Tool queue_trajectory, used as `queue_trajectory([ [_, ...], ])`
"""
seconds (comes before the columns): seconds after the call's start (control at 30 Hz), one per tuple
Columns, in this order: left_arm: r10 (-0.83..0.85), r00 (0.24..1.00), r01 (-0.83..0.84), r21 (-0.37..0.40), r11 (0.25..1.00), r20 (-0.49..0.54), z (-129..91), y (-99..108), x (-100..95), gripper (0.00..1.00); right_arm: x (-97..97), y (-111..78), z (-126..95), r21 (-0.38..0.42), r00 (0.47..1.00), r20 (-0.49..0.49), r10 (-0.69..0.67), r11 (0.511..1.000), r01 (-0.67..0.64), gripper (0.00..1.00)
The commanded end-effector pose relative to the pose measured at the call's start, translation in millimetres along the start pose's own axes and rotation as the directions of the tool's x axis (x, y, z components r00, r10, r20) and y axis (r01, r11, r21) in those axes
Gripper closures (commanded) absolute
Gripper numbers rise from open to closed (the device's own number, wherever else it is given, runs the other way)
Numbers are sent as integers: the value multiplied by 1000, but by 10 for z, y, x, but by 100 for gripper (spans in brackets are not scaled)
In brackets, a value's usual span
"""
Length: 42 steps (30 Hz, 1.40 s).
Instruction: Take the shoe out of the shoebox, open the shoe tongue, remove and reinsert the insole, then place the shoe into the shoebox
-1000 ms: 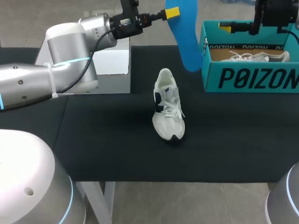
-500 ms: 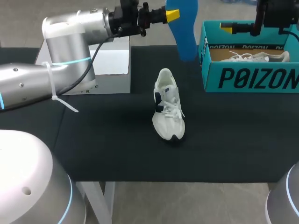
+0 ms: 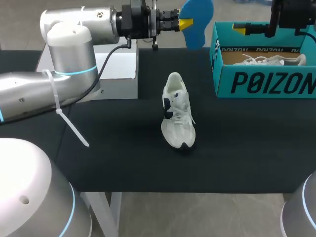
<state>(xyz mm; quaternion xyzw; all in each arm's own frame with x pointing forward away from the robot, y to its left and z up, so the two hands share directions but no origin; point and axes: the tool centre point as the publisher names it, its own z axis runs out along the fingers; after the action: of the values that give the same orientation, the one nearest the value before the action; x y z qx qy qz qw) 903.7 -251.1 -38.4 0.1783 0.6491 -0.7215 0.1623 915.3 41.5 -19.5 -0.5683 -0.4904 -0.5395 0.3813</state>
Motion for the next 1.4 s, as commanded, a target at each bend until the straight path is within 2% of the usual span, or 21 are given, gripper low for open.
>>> queue_trajectory([
  [0.03, 846, 519, -851, -172, 496, -127, 0, -26, 16, 100, 0, -7, 6, -2, 1000, 4, 2, 1000, -2, 0],
  [0.27, 846, 519, -851, -172, 496, -127, 0, -26, 16, 100, 10, 12, 29, 7, 1000, 6, 3, 1000, -3, 0],
  [0.3, 907, 397, -907, -209, 365, -141, -3, -66, 32, 100, 10, 13, 30, 8, 1000, 6, 3, 1000, -3, 0],
  [0.33, 951, 238, -954, -231, 191, -199, 3, -103, 57, 100, 10, 13, 30, 9, 1000, 6, 4, 1000, -4, 0],
  [0.4, 959, 187, -955, -269, 127, -213, -4, -148, 92, 100, 11, 13, 31, 10, 1000, 7, 5, 1000, -5, 0],
  [0.5, 971, 89, -963, -267, 27, -222, 1, -168, 111, 100, 11, 12, 31, 10, 1000, 9, 7, 1000, -7, 0],
  [0.7, 974, -122, -957, -236, -167, -192, 29, -123, 165, 100, 20, 20, 45, 12, 1000, 10, 7, 1000, -7, 0],
  [0.83, 949, -247, -932, -218, -288, -197, 22, -63, 129, 100, 26, 22, 46, 9, 1000, 8, 6, 1000, -6, 0],
  [0.9, 981, -69, -974, -201, -106, -179, 24, -27, 67, 100, 24, 19, 44, 7, 1000, 9, 7, 1000, -7, 0],
  [0.93, 971, -40, -975, -204, -89, -236, 24, -1, 31, 100, 21, 16, 42, 6, 1000, 8, 8, 1000, -8, 0],
  [0.97, 971, -44, -980, -180, -88, -236, 30, 17, 20, 100, 17, 11, 39, 4, 1000, 8, 8, 1000, -8, 0],
  [1.0, 973, -12, -982, -181, -55, -232, 26, 26, 5, 100, 12, 8, 35, 1, 1000, 7, 8, 1000, -8, 0],
  [1.17, 972, 5, -986, -161, -34, -236, 26, 31, -2, 100, 2, 3, 32, -5, 1000, 7, 11, 1000, -11, 0],
  [1.23, 974, 66, -990, -135, 38, -216, 33, 25, 6, 100, -3, 4, 31, -7, 1000, 7, 13, 1000, -13, 0],
  [1.3, 970, 94, -991, -112, 71, -223, 31, 17, 5, 100, -7, 5, 31, -10, 1000, 6, 15, 1000, -15, 0],
  [1.4, 953, 227, -973, -83, 214, -200, 26, -8, -1, 100, -12, 8, 33, -8, 1000, 5, 17, 1000, -17, 0],
])
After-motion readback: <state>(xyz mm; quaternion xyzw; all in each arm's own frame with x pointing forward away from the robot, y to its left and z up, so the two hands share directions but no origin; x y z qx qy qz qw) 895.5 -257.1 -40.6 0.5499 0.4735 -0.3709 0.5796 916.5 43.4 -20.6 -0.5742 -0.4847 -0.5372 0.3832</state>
